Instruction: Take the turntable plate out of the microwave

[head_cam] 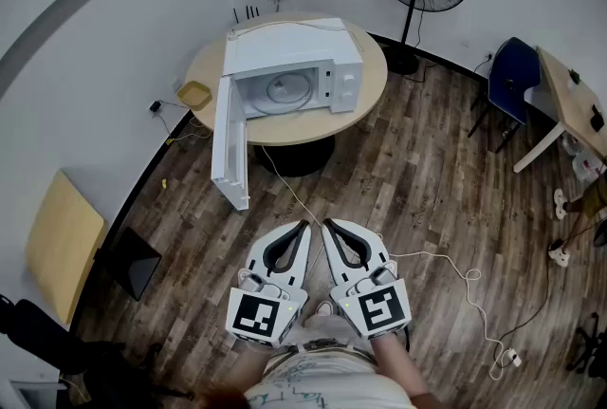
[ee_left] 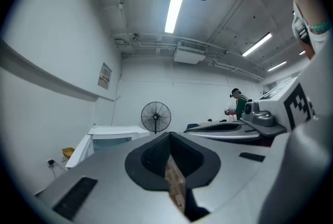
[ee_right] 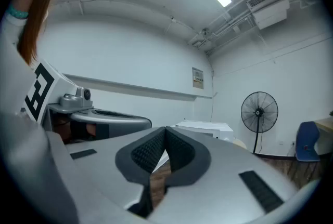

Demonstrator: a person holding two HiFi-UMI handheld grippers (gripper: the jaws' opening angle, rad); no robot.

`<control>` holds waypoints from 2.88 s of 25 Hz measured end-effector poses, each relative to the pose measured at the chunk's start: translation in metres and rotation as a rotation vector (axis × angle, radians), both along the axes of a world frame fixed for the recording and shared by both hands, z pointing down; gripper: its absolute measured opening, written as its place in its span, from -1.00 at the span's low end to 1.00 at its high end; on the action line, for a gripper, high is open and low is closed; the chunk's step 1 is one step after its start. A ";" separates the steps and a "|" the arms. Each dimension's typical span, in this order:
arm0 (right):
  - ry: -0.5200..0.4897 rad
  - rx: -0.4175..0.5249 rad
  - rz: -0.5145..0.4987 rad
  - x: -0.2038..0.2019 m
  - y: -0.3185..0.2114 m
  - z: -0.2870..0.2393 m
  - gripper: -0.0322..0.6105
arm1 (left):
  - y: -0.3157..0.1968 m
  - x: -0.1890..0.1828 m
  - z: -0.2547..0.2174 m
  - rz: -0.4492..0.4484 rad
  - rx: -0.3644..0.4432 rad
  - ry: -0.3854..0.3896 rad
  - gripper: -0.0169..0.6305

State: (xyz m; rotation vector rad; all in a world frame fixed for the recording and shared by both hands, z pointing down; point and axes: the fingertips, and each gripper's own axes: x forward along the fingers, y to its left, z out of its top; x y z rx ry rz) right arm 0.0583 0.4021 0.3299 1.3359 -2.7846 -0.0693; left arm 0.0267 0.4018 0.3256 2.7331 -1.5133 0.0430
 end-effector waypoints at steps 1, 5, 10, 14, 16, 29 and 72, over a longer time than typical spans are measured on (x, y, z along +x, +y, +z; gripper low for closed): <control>-0.006 0.001 0.002 0.002 -0.001 0.000 -0.93 | 0.000 0.002 0.002 -0.002 -0.003 -0.008 -0.91; -0.027 -0.001 0.000 0.011 -0.004 0.002 -0.93 | -0.004 0.009 0.005 -0.005 -0.003 -0.021 -0.91; -0.049 -0.017 -0.003 0.018 -0.011 0.004 -0.93 | -0.009 0.015 0.007 -0.003 -0.006 -0.022 -0.91; -0.056 -0.022 -0.004 0.016 -0.021 0.006 -0.93 | -0.016 0.014 0.011 -0.001 -0.021 -0.023 -0.91; -0.044 -0.019 0.009 0.018 -0.030 0.006 -0.93 | -0.023 0.013 0.012 -0.004 -0.028 -0.020 -0.91; -0.034 -0.021 0.025 0.003 -0.127 0.016 -0.93 | -0.127 0.001 0.025 0.027 -0.040 0.004 -0.91; 0.053 -0.049 -0.053 -0.092 -0.342 0.032 -0.93 | -0.331 -0.089 0.038 -0.031 -0.051 -0.081 -0.91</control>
